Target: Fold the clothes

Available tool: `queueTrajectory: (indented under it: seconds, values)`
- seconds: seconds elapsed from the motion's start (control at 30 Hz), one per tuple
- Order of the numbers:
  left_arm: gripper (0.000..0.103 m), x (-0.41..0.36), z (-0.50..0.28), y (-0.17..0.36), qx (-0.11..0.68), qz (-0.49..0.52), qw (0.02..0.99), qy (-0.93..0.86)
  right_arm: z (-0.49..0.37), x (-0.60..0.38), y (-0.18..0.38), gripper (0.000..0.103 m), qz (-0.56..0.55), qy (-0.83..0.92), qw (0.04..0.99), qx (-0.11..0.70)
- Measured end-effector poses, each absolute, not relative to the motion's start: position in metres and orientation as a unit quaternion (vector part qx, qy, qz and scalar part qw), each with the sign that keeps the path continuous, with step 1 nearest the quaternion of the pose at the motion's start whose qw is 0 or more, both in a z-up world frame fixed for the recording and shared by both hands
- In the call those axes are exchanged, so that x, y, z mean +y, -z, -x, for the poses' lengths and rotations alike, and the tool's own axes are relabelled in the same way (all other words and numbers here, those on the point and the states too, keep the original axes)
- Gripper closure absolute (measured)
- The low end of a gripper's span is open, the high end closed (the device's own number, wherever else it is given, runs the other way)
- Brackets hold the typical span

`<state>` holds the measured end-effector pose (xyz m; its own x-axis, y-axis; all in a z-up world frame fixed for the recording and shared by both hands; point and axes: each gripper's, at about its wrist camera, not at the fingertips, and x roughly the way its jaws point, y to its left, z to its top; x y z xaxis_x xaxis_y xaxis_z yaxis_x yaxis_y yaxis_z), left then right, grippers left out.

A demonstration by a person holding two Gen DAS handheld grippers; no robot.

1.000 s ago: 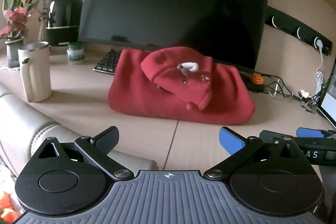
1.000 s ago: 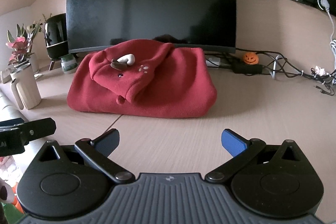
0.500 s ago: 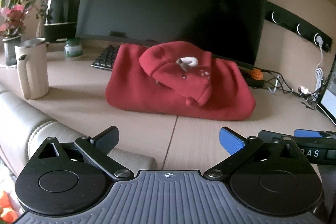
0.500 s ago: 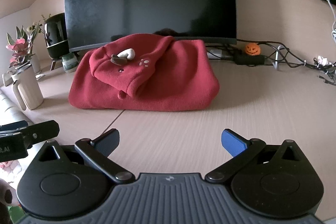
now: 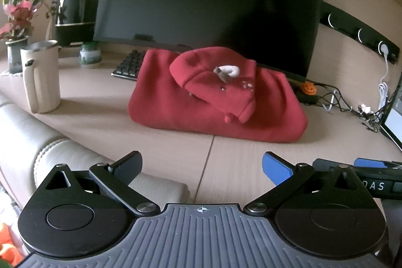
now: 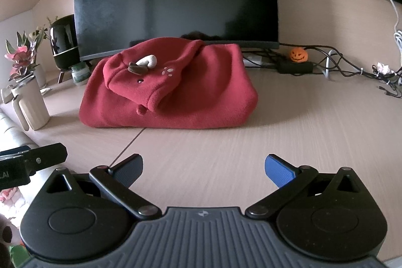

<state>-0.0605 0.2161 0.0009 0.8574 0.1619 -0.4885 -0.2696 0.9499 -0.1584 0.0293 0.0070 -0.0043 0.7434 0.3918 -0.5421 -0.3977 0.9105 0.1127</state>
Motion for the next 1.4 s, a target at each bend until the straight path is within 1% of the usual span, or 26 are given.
queueTrajectory:
  seconds: [0.8, 1.4]
  values:
    - [0.0, 0.213, 0.059, 0.0, 0.222, 0.11, 0.963, -0.107, -0.038, 0.006, 0.007, 0.0, 0.001, -0.212, 0.933, 0.293]
    - [0.0, 0.21, 0.04, 0.008, 0.251, 0.109, 0.955, -0.115, -0.05, 0.006, 0.011, 0.0, 0.006, -0.214, 0.93, 0.3]
